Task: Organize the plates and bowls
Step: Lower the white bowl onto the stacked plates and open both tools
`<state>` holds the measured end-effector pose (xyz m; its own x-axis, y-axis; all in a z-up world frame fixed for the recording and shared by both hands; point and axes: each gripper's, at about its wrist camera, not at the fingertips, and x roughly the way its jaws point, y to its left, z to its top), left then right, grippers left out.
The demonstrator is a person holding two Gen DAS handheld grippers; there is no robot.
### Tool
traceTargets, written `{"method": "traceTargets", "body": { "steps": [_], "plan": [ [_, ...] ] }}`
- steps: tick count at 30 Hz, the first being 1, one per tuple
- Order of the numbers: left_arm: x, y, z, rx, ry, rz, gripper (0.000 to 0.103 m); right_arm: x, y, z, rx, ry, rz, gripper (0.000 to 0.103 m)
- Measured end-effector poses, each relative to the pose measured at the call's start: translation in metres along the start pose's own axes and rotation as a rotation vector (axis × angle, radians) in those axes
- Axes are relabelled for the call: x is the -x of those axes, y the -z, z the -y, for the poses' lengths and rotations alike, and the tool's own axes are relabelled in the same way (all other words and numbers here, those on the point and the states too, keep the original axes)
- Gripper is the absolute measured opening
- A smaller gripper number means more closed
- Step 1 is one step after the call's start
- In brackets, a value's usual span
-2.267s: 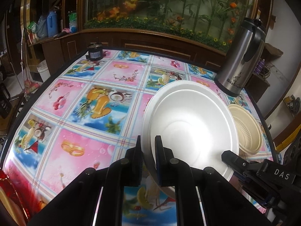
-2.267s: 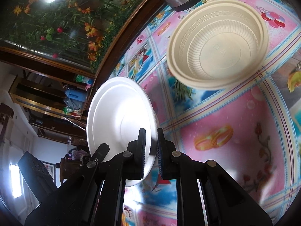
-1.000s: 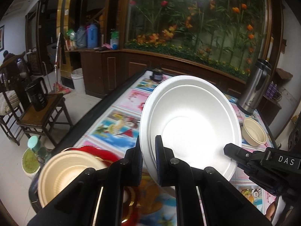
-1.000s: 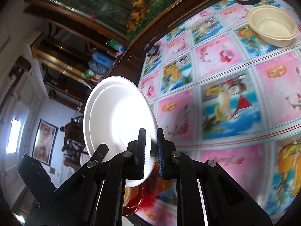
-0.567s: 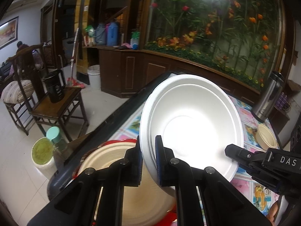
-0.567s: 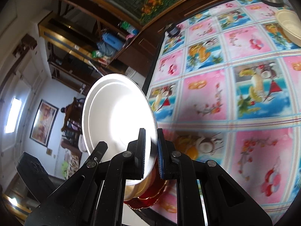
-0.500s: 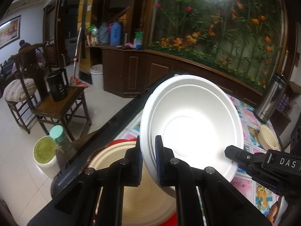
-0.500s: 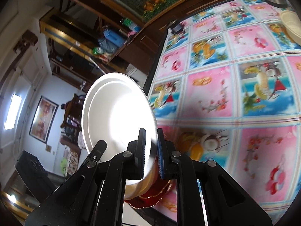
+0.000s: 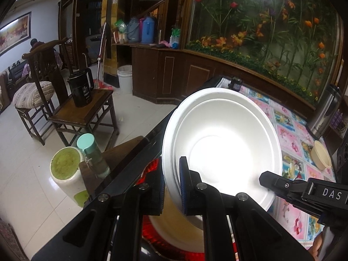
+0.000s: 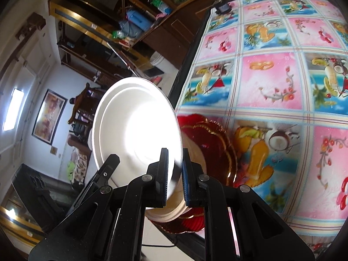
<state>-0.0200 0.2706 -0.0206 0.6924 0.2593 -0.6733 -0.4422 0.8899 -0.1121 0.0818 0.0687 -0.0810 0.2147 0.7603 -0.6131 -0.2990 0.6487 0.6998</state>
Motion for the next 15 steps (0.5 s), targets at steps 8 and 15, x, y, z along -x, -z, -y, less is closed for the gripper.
{"method": "traceTargets", "body": {
  "steps": [8,15],
  "plan": [
    [-0.002,0.009,-0.008,-0.015,0.026,-0.085,0.014,-0.013,0.010,-0.001,-0.016,-0.007,-0.061,0.013],
    [-0.004,0.018,-0.009,-0.046,0.056,-0.162,0.017,-0.009,0.015,0.000,-0.012,-0.013,-0.069,0.013]
  ]
}}
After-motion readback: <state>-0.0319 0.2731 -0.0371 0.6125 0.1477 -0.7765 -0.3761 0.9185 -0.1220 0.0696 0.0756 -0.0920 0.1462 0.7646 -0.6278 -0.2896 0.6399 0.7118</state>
